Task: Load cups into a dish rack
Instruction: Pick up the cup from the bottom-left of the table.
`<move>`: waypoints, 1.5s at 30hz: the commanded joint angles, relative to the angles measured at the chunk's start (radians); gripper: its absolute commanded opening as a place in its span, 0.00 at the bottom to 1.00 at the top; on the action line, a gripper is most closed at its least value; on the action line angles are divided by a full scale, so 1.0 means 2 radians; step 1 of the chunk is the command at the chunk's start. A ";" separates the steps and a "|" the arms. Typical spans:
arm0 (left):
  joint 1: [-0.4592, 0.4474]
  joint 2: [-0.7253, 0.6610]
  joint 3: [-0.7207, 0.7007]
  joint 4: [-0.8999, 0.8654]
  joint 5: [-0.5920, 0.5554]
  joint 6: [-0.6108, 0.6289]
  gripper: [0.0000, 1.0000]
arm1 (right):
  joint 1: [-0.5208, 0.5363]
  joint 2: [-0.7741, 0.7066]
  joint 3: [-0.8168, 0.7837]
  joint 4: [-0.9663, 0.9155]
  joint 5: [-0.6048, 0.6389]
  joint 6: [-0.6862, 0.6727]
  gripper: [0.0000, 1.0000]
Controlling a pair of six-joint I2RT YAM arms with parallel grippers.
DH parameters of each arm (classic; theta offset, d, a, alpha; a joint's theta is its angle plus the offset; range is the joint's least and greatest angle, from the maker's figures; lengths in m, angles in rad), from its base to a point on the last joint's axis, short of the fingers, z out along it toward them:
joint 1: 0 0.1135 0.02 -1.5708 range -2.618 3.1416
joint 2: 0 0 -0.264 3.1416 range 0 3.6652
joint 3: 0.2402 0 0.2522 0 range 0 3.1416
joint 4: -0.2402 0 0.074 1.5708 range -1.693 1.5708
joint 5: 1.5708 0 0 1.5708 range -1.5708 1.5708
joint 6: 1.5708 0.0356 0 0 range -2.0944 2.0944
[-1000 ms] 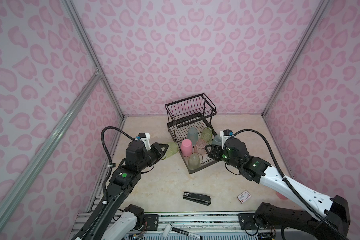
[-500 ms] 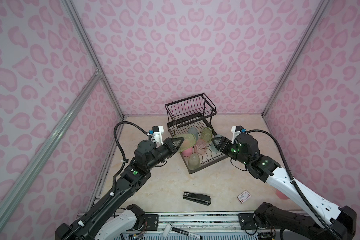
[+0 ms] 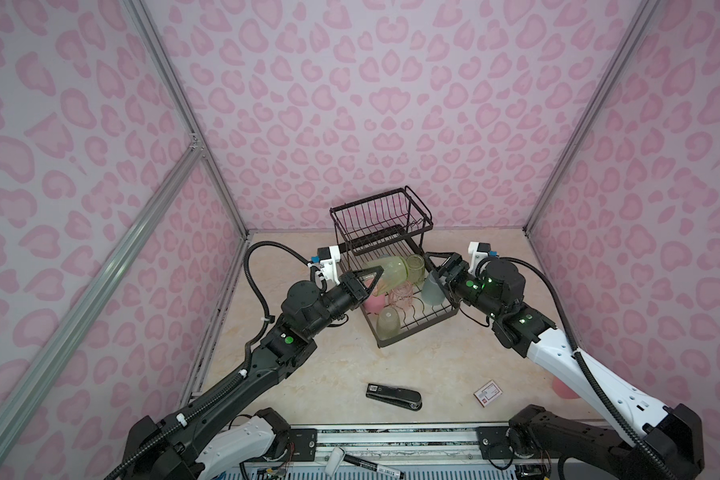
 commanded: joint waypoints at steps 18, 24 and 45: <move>-0.023 0.100 0.054 0.146 -0.025 -0.027 0.03 | 0.012 0.049 0.011 0.129 -0.003 0.054 0.87; -0.023 0.121 0.062 0.154 -0.027 -0.029 0.03 | 0.013 0.067 0.018 0.152 0.005 0.061 0.87; -0.023 0.168 0.093 0.170 -0.025 -0.027 0.03 | 0.014 0.091 0.025 0.183 0.007 0.068 0.84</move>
